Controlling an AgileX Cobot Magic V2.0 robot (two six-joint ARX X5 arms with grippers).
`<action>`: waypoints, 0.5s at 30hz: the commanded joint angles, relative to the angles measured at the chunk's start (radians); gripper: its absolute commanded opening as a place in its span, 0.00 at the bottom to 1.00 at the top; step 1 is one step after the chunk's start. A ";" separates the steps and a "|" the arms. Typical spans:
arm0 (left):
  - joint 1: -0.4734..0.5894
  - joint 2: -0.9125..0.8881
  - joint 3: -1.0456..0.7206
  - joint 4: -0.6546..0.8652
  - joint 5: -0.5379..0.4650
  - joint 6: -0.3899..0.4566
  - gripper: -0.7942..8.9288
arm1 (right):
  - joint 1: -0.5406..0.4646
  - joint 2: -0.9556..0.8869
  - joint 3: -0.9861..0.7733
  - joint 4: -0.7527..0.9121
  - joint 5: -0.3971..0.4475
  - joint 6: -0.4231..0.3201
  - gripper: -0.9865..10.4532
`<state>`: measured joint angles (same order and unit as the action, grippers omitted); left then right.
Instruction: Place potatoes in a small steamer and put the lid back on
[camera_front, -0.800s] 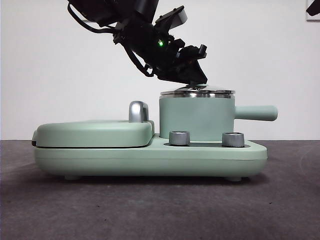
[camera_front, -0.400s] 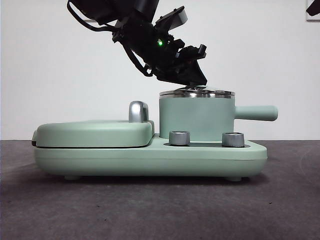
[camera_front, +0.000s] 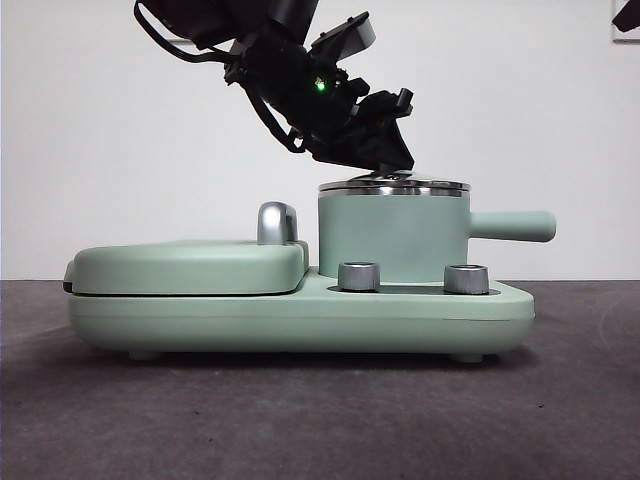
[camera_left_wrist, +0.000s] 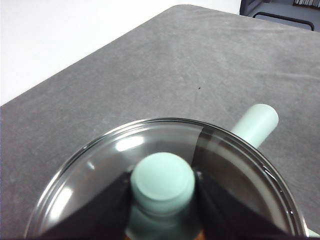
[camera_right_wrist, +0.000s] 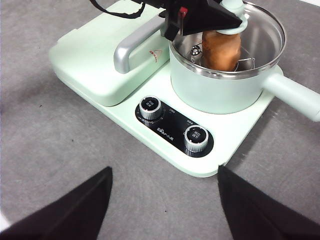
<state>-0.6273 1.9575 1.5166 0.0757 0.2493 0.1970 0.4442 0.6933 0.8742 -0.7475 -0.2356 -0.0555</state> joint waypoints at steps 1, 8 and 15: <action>-0.014 0.006 0.016 0.020 0.011 0.014 0.38 | 0.005 0.003 0.004 0.006 0.000 -0.004 0.37; -0.010 -0.067 0.016 -0.023 0.025 -0.032 0.44 | 0.005 0.003 0.004 0.006 0.000 -0.004 0.37; 0.048 -0.199 0.013 -0.183 0.074 -0.172 0.43 | 0.005 0.003 0.004 0.006 0.000 -0.003 0.37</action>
<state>-0.5869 1.7569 1.5162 -0.0978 0.3191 0.0837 0.4442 0.6933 0.8742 -0.7475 -0.2356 -0.0555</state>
